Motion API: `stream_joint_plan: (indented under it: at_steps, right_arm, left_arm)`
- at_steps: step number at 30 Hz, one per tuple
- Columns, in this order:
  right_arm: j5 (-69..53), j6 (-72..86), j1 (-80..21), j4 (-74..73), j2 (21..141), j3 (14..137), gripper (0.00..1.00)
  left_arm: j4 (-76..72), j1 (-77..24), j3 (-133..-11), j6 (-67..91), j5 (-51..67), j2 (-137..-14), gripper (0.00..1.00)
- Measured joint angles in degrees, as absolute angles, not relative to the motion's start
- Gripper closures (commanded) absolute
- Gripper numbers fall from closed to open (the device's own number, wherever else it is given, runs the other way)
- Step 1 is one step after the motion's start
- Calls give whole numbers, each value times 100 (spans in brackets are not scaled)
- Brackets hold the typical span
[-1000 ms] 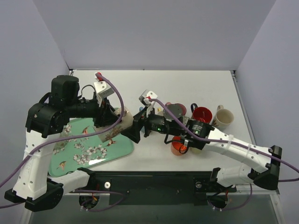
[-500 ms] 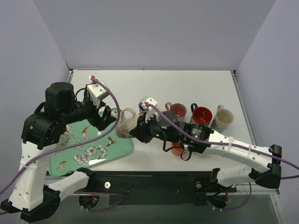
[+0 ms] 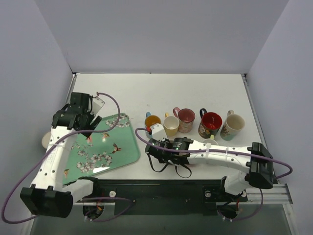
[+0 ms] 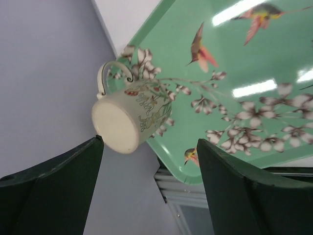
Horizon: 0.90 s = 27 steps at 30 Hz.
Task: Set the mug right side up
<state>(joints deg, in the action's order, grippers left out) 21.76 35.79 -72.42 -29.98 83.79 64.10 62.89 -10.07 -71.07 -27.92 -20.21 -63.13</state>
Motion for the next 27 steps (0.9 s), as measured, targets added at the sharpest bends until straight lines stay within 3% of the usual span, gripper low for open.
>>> stream_joint_plan:
  at_steps: [6, 7, 8, 11, 16, 27]
  right_arm:
    - [2082, 3822, -7057, -2838, 8656, 6298, 98]
    - [2051, 3839, -7008, -2783, 8689, 6272, 93]
    - [2034, 3839, -6949, -2703, 8724, 6265, 82]
    - [1992, 3857, -6851, -2624, 8748, 6265, 77]
    - [1975, 3874, -6790, -2532, 8842, 6265, 46]
    - [2027, 3726, -6873, -2567, 8814, 6289, 43]
  left_arm:
    - [5841, 438, -6932, -3380, -2084, -7489, 12]
    - [5769, 567, -6938, -3409, -2086, -7679, 12]
    - [5682, 707, -6949, -3454, -2088, -7931, 11]
    - [5535, 880, -7006, -3557, -2075, -8436, 11]
    - [5448, 1302, -7483, -3688, -2073, -9371, 7]
    - [5264, 2108, -7625, -3892, -1706, -10143, 13]
